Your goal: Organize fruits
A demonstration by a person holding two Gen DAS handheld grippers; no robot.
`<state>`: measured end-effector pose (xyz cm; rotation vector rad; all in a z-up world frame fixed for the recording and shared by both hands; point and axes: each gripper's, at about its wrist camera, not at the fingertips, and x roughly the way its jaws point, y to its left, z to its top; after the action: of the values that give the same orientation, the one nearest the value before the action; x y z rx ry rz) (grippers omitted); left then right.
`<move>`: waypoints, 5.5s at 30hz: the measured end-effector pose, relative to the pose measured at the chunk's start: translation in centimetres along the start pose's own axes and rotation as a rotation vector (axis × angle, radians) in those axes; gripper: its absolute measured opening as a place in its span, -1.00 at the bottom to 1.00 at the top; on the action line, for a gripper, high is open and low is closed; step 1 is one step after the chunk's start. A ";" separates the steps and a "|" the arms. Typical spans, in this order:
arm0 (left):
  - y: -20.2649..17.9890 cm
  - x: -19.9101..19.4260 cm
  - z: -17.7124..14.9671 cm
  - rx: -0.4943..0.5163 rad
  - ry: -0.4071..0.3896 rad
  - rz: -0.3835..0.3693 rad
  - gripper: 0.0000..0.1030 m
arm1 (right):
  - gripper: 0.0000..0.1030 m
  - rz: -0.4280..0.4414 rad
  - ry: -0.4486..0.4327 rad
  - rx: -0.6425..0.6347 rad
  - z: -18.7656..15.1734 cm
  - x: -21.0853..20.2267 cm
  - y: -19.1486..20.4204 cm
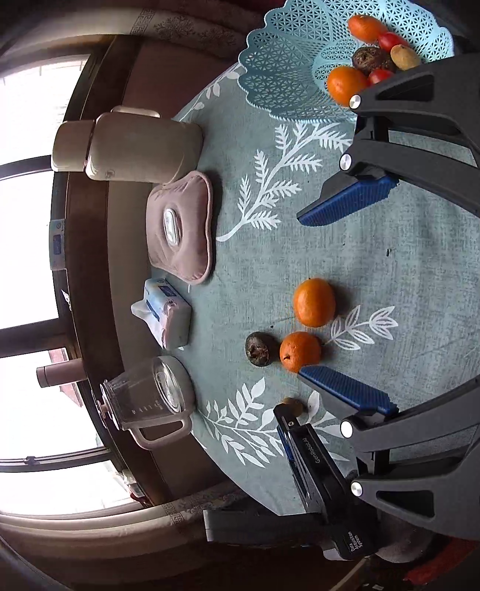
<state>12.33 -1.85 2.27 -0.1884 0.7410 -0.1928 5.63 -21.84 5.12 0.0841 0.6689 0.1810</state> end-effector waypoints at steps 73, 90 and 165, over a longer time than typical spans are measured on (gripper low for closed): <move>0.1 -1.0 0.4 -0.026 -0.030 -0.007 -0.43 | -0.21 -0.193 -0.019 0.415 1.5 -4.8 -15.1; 0.1 -1.0 0.3 -0.024 -0.030 -0.006 -0.43 | -0.21 -0.340 0.111 0.591 -1.8 -3.2 -21.0; -22.9 -1.6 -1.9 0.349 0.037 -0.274 -0.27 | 0.20 -0.342 -0.228 0.622 -5.1 -15.7 -26.4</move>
<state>7.41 -23.80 7.43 0.0473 0.7047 -0.5829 -5.94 -50.70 7.12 0.5746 0.4826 -0.3673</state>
